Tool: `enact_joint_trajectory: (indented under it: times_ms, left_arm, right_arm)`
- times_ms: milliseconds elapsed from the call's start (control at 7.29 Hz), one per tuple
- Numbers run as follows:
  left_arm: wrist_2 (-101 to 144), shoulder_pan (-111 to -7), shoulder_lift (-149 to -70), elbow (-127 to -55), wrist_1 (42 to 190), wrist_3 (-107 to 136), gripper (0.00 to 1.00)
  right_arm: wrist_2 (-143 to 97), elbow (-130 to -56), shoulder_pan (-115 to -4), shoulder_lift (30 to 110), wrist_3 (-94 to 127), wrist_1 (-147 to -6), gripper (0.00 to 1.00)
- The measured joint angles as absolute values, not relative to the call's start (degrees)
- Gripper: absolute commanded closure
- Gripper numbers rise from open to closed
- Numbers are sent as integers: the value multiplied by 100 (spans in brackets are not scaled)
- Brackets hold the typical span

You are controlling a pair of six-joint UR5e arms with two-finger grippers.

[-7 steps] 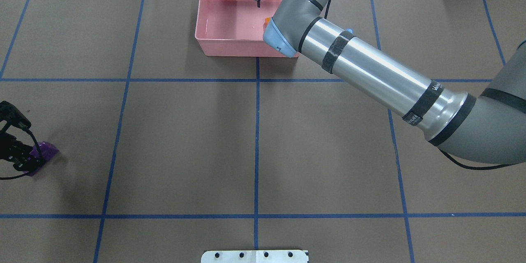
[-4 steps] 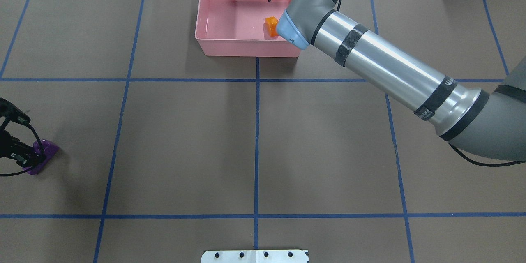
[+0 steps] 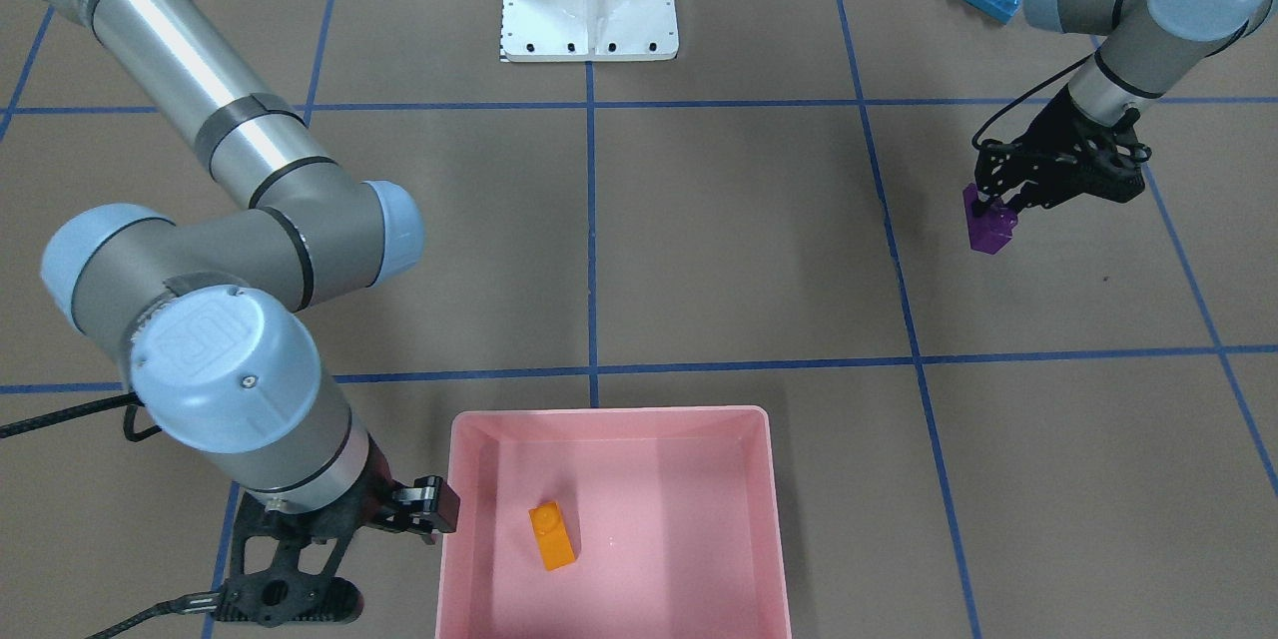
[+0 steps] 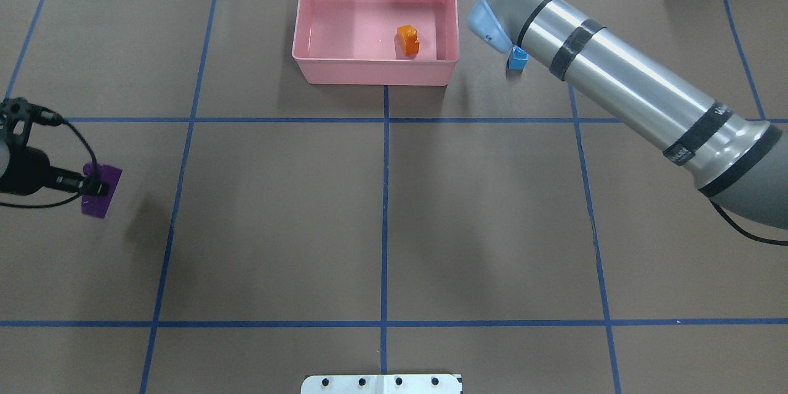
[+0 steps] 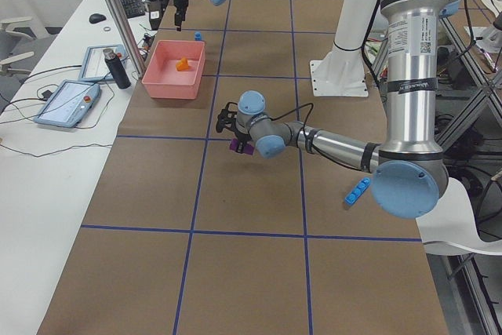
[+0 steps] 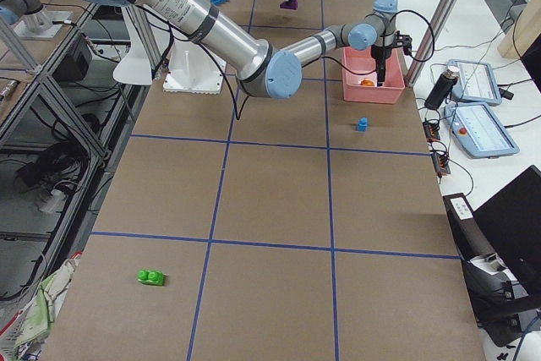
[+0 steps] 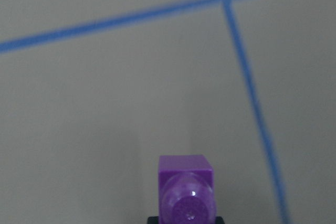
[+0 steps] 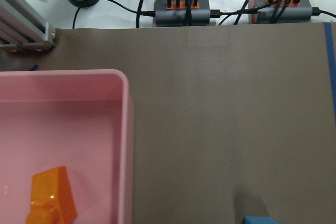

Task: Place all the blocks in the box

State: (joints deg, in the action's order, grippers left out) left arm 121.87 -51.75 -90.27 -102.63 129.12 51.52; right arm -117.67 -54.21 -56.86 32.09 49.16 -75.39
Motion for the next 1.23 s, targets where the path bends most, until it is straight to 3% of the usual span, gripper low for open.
enact_joint_trajectory:
  times_ms: [274, 412, 686, 960, 1097, 1235]
  left_arm:
    - [12185, -5542, -10654, -10063, 11488, 5874, 100]
    - [12173, -5649, -11659, -9623, 10858, 6170, 100]
    - [12110, -5695, -13736, -7845, 10415, 6733, 100]
    - [11587, -5554, -15202, -6056, 10392, 7094, 100]
    - [11121, -5366, -15595, -5497, 10410, 7242, 1]
    - [10719, -5175, -15809, -5190, 10426, 7301, 0]
  right_arm:
    - [-11985, -5700, -5931, 3719, 4443, -7531, 0]
    - [-12024, -5793, -5973, 3877, 4355, -7529, 0]
    - [-12045, -6016, -5989, 4148, 4312, -7530, 0]
    - [-12036, -6161, -5957, 4344, 4311, -7525, 0]
    - [-12018, -6165, -5898, 4374, 4324, -7524, 0]
    - [-11996, -6159, -5828, 4398, 4342, -7524, 0]
